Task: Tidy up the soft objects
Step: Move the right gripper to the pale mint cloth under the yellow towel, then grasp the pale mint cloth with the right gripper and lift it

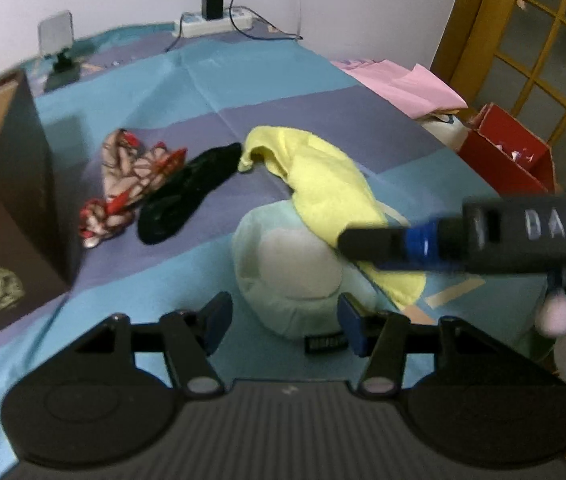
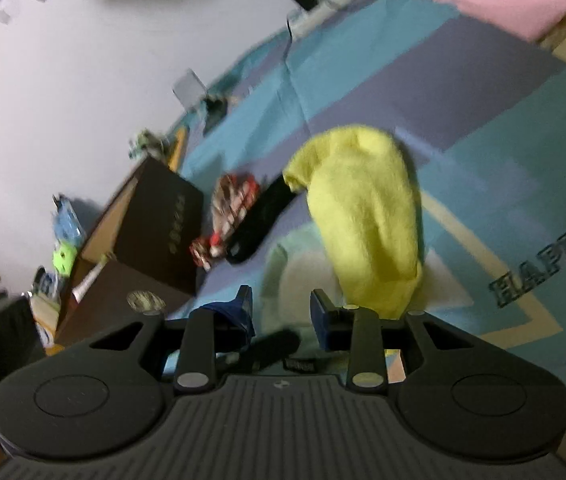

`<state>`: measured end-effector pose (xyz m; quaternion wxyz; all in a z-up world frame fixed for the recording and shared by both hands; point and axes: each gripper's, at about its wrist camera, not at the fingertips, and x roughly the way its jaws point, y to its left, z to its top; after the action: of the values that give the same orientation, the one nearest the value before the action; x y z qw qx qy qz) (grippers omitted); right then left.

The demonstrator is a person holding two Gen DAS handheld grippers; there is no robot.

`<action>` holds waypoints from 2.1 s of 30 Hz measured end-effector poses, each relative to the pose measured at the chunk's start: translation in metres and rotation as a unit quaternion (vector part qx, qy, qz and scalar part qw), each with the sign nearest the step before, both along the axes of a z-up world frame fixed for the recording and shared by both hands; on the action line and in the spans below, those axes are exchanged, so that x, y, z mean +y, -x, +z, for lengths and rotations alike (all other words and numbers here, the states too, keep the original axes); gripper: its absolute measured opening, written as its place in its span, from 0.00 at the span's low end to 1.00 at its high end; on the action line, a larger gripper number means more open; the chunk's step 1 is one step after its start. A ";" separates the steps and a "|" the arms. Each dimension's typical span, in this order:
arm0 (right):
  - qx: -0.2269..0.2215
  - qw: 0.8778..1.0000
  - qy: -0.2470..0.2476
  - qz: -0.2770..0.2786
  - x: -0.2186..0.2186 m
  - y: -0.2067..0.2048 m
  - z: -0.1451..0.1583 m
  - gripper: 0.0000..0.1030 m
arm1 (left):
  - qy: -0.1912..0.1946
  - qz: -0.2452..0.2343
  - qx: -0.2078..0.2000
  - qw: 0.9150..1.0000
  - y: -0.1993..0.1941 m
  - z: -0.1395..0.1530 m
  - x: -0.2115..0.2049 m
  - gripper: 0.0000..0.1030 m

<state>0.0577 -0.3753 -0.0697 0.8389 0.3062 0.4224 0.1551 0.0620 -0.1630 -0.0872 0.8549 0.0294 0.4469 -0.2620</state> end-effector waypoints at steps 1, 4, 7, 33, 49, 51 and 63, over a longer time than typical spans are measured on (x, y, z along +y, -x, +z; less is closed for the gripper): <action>0.011 1.000 0.003 0.003 0.002 -0.003 -0.004 0.15 | 0.010 -0.002 0.010 1.000 -0.006 -0.004 0.000 0.55; 0.029 0.999 0.018 -0.010 0.001 -0.008 -0.014 0.14 | 0.025 -0.007 0.031 0.999 -0.017 -0.012 0.001 0.55; 0.032 0.999 0.017 -0.018 -0.003 -0.009 -0.019 0.13 | 0.028 -0.016 0.025 0.999 -0.021 -0.017 -0.005 0.55; -0.071 0.993 -0.074 0.055 0.067 -0.026 0.065 0.16 | 0.115 -0.015 -0.086 0.990 -0.011 0.088 0.091 0.01; -0.073 0.996 0.050 0.032 0.116 -0.061 0.065 0.15 | 0.107 -0.039 -0.080 0.990 -0.023 0.085 0.161 0.50; -0.054 0.995 0.081 0.013 0.109 -0.053 0.055 0.16 | 0.103 -0.069 -0.058 0.991 -0.023 0.069 0.144 0.54; 0.037 0.998 0.032 -0.044 0.100 -0.033 0.010 0.09 | 0.076 -0.119 0.018 0.990 -0.056 0.005 0.088 0.09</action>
<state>0.0906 -0.2757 -0.0601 0.8379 0.3032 0.4443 0.0930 0.1176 -0.0752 -0.0825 0.8088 0.0126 0.4345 -0.3960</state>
